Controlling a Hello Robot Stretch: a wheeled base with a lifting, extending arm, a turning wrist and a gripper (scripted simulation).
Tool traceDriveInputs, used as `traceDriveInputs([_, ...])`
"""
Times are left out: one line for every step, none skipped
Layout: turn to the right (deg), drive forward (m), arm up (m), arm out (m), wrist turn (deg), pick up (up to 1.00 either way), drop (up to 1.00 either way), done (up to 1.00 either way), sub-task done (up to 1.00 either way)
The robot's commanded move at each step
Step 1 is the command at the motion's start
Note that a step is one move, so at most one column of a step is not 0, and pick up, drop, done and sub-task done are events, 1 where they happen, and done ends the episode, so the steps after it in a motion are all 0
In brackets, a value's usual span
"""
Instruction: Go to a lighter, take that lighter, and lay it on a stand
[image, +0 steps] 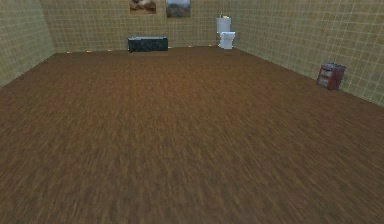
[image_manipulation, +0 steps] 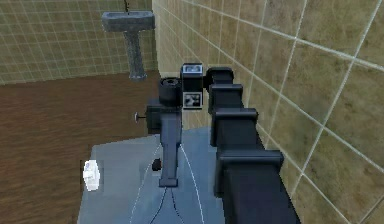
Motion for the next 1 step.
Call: traceDriveInputs([0.0,0.0,0.0,0.0,45.0,0.0,0.0,0.0,0.0])
